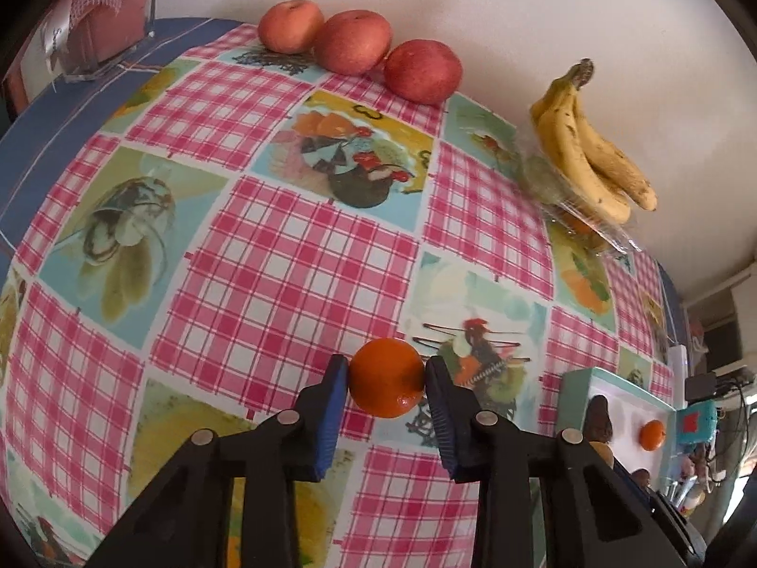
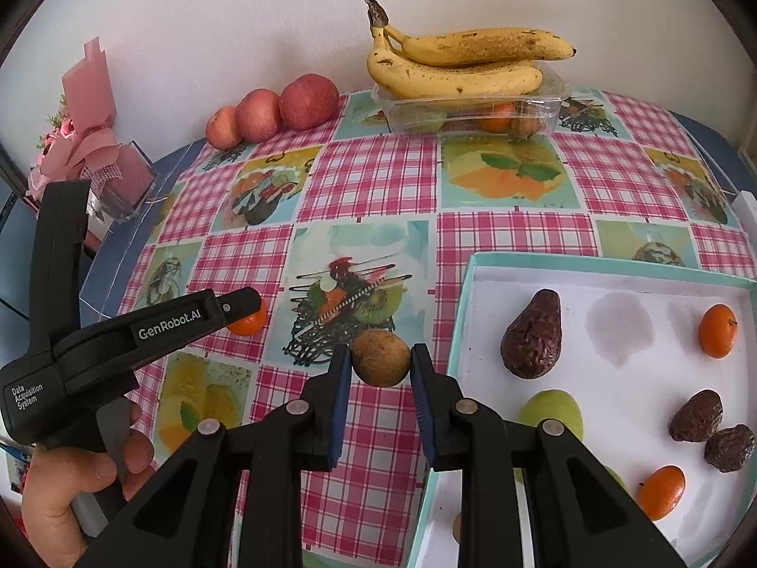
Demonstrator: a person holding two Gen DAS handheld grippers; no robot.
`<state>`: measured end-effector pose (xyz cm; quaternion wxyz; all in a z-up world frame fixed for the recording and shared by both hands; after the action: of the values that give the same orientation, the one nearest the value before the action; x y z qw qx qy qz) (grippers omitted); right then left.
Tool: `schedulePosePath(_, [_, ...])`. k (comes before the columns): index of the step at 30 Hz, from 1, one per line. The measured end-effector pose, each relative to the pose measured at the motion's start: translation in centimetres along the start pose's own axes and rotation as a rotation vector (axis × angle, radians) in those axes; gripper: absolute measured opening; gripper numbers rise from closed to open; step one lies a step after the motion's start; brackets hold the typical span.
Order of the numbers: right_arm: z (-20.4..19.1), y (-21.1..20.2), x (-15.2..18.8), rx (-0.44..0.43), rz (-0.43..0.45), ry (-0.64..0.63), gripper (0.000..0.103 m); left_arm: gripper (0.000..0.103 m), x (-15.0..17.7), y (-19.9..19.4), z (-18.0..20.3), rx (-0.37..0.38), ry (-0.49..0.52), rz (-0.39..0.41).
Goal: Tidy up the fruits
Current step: 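Carry the brown fruit with the right tool while the left tool carries the orange over the tray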
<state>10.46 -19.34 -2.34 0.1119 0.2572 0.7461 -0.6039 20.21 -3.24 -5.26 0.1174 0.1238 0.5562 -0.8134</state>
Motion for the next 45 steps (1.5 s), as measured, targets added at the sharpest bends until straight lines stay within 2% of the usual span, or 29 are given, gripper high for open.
schedulePosePath(5, [0.2,-0.9,0.2,-0.004,0.012,0.011,0.026,0.036,0.2,-2.3,0.3,-0.041,0.0,-0.002])
schedulePosePath(14, [0.6,-3.4,0.8,-0.011,0.052,0.028,0.026,0.036,1.9,-6.5,1.5,-0.065,0.026,0.051])
schedulePosePath(19, [0.6,-4.8,1.2,-0.024,0.071,0.028,0.026,0.036,2.9,-8.4,2.9,-0.024,0.046,0.077])
schedulePosePath(28, [1.8,-7.1,2.7,-0.031,0.097,0.051,0.026,0.036,5.1,-10.3,4.1,-0.066,0.088,0.119])
schedulePosePath(34, [4.0,-7.6,2.4,-0.028,0.109,0.085,0.026,0.036,5.9,-9.7,6.0,-0.07,0.139,0.1])
schedulePosePath(45, [12.1,-8.8,2.3,0.13,0.122,0.214,0.026,0.036,10.0,-6.7,15.3,0.042,0.371,-0.019])
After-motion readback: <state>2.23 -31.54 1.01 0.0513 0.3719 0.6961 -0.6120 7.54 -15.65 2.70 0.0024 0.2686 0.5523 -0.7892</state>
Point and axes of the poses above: each gripper's, at about its wrist camera, not at the fingertips, and y roughly the way its jaws point, z to its right, x to its underside, the point moved 1 cm from there along y, roughly the way its jaws point
